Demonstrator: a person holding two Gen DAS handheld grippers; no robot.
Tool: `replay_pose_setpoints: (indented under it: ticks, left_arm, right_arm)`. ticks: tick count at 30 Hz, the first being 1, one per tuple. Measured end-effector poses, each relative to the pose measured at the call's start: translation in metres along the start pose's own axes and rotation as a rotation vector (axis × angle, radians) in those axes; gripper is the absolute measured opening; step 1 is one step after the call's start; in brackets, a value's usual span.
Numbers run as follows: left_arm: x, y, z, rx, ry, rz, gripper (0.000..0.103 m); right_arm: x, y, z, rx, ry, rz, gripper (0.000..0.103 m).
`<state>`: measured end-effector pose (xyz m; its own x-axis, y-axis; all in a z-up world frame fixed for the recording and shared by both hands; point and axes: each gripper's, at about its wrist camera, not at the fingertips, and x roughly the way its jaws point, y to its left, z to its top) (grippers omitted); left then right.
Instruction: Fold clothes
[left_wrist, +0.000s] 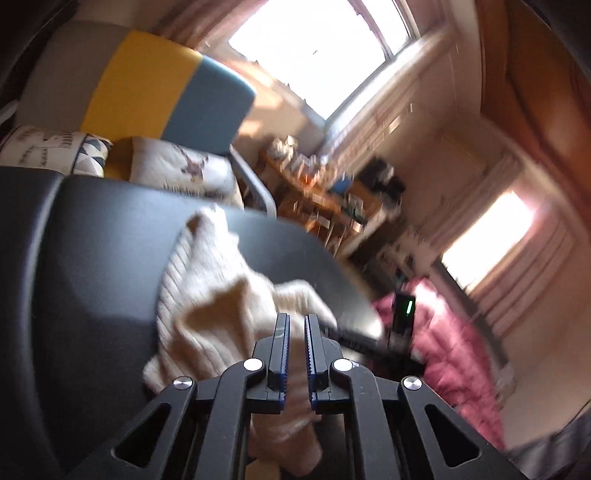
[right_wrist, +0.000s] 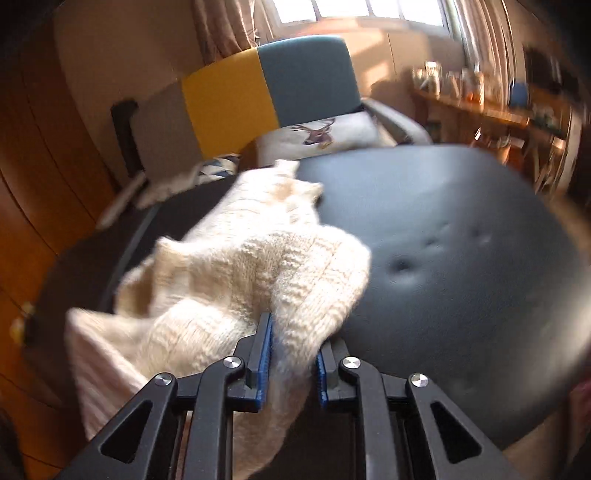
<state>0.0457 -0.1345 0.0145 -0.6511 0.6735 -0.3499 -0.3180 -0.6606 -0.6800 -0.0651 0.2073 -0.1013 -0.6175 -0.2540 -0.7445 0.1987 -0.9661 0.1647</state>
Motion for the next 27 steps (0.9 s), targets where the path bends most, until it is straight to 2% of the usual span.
replay_pose_setpoints:
  ticks: [1, 2, 4, 7, 8, 9, 11, 12, 13, 15, 16, 18, 20, 23, 25, 27]
  left_arm:
    - [-0.016, 0.011, 0.012, -0.041, -0.056, 0.009, 0.008]
    - [-0.029, 0.022, 0.020, -0.065, -0.100, 0.057, 0.008]
    - [-0.051, 0.044, 0.031, -0.108, -0.165, 0.173, 0.008]
    - [-0.061, 0.067, 0.029, -0.139, -0.157, 0.284, 0.008]
    - [-0.056, 0.069, 0.026, -0.122, -0.126, 0.309, 0.008]
    - [-0.044, 0.066, 0.020, -0.098, -0.073, 0.302, 0.009]
    - [-0.011, 0.055, 0.007, -0.053, 0.050, 0.245, 0.011]
    - [0.008, 0.047, 0.000, -0.034, 0.121, 0.194, 0.017]
    - [0.030, 0.037, -0.008, -0.015, 0.187, 0.154, 0.019]
    - [0.074, 0.018, -0.021, 0.006, 0.313, 0.077, 0.037]
    - [0.095, 0.010, -0.026, 0.005, 0.375, 0.036, 0.040]
    - [0.131, -0.005, -0.036, 0.017, 0.468, 0.001, 0.047]
    - [0.153, -0.017, -0.044, 0.053, 0.515, 0.014, 0.049]
    - [0.167, -0.025, -0.050, 0.079, 0.523, 0.069, 0.049]
    - [0.172, -0.026, -0.053, 0.090, 0.520, 0.094, 0.044]
    - [0.174, -0.030, -0.055, 0.138, 0.514, 0.125, 0.015]
  right_arm:
    - [-0.005, -0.003, -0.006, -0.015, 0.008, -0.047, 0.012]
    - [-0.001, -0.011, -0.006, -0.010, 0.023, -0.079, 0.012]
    - [0.004, -0.030, -0.012, 0.069, 0.037, -0.064, 0.012]
    - [0.002, -0.051, -0.024, 0.159, 0.053, -0.049, 0.012]
    - [-0.002, -0.056, -0.030, 0.185, 0.058, -0.042, 0.012]
    - [0.001, -0.058, -0.036, 0.207, 0.074, -0.033, 0.016]
    - [0.007, -0.062, -0.047, 0.250, 0.106, -0.017, 0.017]
    - [0.010, -0.064, -0.052, 0.271, 0.122, -0.008, 0.020]
    - [0.014, -0.065, -0.056, 0.285, 0.134, 0.000, 0.021]
    - [0.016, -0.065, -0.061, 0.294, 0.130, 0.007, 0.023]
    - [0.016, -0.065, -0.062, 0.294, 0.122, 0.009, 0.023]
    - [0.016, -0.063, -0.062, 0.277, 0.123, 0.009, 0.025]
    - [0.016, -0.061, -0.063, 0.254, 0.121, 0.006, 0.025]
    - [0.016, -0.057, -0.064, 0.222, 0.116, 0.001, 0.027]
    - [0.018, -0.055, -0.065, 0.198, 0.108, 0.001, 0.027]
    - [0.019, -0.054, -0.066, 0.176, 0.095, 0.001, 0.028]
